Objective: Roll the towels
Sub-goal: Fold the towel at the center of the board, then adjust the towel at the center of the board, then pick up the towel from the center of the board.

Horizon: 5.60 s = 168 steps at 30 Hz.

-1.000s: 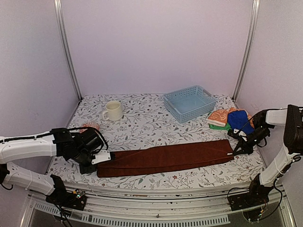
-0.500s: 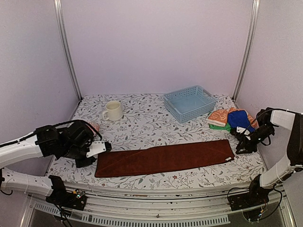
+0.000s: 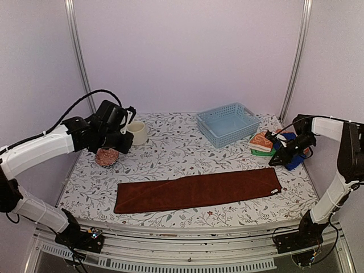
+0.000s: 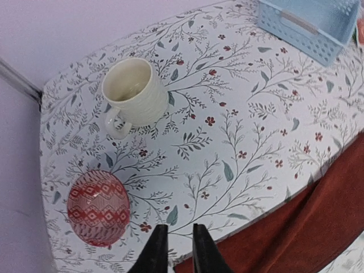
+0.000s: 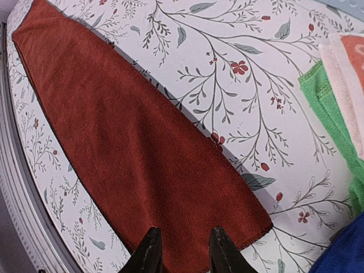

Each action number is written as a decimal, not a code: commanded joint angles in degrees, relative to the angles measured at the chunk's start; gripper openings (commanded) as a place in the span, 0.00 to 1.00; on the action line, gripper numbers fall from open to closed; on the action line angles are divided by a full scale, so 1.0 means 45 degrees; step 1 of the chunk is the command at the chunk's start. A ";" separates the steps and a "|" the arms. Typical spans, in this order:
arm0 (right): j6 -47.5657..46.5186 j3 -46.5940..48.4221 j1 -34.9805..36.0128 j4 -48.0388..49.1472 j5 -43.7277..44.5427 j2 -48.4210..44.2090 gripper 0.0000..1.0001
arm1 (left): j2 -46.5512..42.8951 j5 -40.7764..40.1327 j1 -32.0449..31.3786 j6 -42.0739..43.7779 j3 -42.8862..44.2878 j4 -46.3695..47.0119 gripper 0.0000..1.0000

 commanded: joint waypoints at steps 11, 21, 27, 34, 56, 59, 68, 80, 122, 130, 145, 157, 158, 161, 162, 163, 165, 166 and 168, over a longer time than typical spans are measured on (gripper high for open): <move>0.2323 -0.0509 0.0480 0.1222 0.0506 0.1890 0.23 | 0.0633 0.7632 0.3191 -0.6422 -0.3737 0.2200 0.30; 0.2415 -0.0895 0.0517 0.1907 0.0864 0.1731 0.23 | 0.1435 0.8482 0.3607 -0.6552 -0.5069 0.3016 0.14; 0.2360 -0.1499 0.0534 0.2562 0.1113 0.2092 0.22 | 0.2033 0.8067 0.3948 -0.6402 -0.6013 0.3489 0.07; 0.3468 -0.1412 0.0528 0.3294 0.2362 0.3162 0.22 | 0.2559 0.6485 0.4860 -0.6891 -0.6801 0.4936 0.04; 0.4958 0.0933 0.1212 0.1439 0.2501 0.1883 0.28 | -0.2918 0.6397 0.4207 -0.7355 -0.7515 0.4540 0.25; 0.5125 0.0304 0.1212 0.1193 0.2720 0.1479 0.29 | -0.2839 0.7286 0.3725 -0.7027 -0.7652 0.4499 0.19; 0.4182 -0.0956 0.1212 0.0732 0.2302 0.1027 0.27 | -0.0732 0.7858 0.1367 -0.5912 -0.6634 0.3633 0.00; 0.3670 -0.2626 0.0431 0.1873 0.4564 0.2253 0.25 | 0.0032 0.7649 0.0676 -0.6001 -0.6385 0.3766 0.00; 0.5605 0.0588 -0.1506 0.0610 0.3796 0.2522 0.36 | 0.0750 0.6820 0.0256 -0.5732 -0.5840 0.4680 0.53; 0.5865 0.1356 -0.1513 0.1072 0.4176 0.2886 0.38 | 0.0774 0.6729 0.0168 -0.5666 -0.5754 0.4692 0.53; 0.5872 0.0833 -0.1307 0.0998 0.3825 0.3688 0.32 | 0.0908 0.6534 0.0069 -0.5589 -0.5751 0.4683 0.52; 0.6479 -0.0438 -0.0484 0.2310 0.5819 0.3827 0.31 | 0.0927 0.6364 0.0037 -0.5555 -0.5717 0.4628 0.52; 0.6512 -0.0528 -0.0433 0.2370 0.5979 0.3808 0.30 | 0.0909 0.6326 0.0043 -0.5525 -0.5723 0.4607 0.52; 0.6516 -0.0679 -0.0410 0.2529 0.6435 0.3795 0.25 | 0.0886 0.6243 0.0033 -0.5479 -0.5703 0.4526 0.52; 0.6516 -0.0726 -0.0426 0.2583 0.6586 0.3777 0.22 | 0.0886 0.6216 0.0040 -0.5469 -0.5695 0.4521 0.52; 0.6516 -0.0771 -0.0425 0.2637 0.6722 0.3767 0.18 | 0.0884 0.6184 0.0031 -0.5448 -0.5681 0.4503 0.52; 0.6516 -0.0779 -0.0420 0.2683 0.6687 0.3720 0.07 | 0.0905 0.6109 0.0033 -0.5408 -0.5638 0.4477 0.52; 0.6502 -0.0761 -0.0423 0.2656 0.6554 0.3684 0.04 | 0.0925 0.6070 0.0033 -0.5377 -0.5611 0.4446 0.52; 0.6451 -0.0671 -0.0428 0.2515 0.6149 0.3482 0.03 | 0.1002 0.5999 0.0037 -0.5345 -0.5523 0.4380 0.52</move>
